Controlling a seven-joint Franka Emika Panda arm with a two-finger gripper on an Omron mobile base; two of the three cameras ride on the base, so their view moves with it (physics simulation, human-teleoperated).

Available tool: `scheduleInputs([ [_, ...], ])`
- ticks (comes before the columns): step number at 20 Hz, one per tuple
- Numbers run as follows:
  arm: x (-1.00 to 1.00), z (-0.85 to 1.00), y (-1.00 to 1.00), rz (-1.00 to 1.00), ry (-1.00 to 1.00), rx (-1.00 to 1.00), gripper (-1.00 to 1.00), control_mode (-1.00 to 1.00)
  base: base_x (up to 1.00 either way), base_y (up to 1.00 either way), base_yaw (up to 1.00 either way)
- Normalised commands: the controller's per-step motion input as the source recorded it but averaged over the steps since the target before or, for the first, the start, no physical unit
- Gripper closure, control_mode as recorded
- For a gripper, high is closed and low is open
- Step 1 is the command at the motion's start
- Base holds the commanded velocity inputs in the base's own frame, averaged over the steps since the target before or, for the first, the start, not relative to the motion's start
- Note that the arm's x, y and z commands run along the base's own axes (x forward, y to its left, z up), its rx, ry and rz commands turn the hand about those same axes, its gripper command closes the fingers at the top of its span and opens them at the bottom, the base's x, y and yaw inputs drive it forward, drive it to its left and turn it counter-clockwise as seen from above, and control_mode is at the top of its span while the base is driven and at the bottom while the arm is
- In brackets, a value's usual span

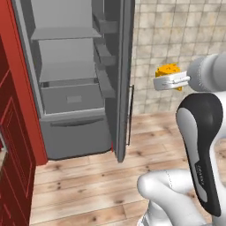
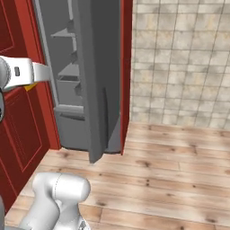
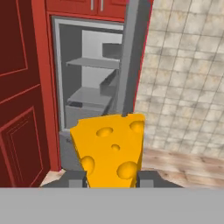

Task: Take the cheese, fish, and potato from the fridge and place them on the plate on the dining counter to create an appetizer plate.

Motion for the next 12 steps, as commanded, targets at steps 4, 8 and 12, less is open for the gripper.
scheduleInputs([
  [4,0.0,0.0,0.0,0.0,0.0,0.0,1.0,1.0,-0.64,-1.0,0.0],
  [8,0.0,0.0,0.0,0.0,0.0,0.0,1.0,1.0,-0.56,-1.0,0.0],
  [12,0.0,0.0,0.0,0.0,0.0,0.0,1.0,1.0,-0.43,-1.0,0.0],
])
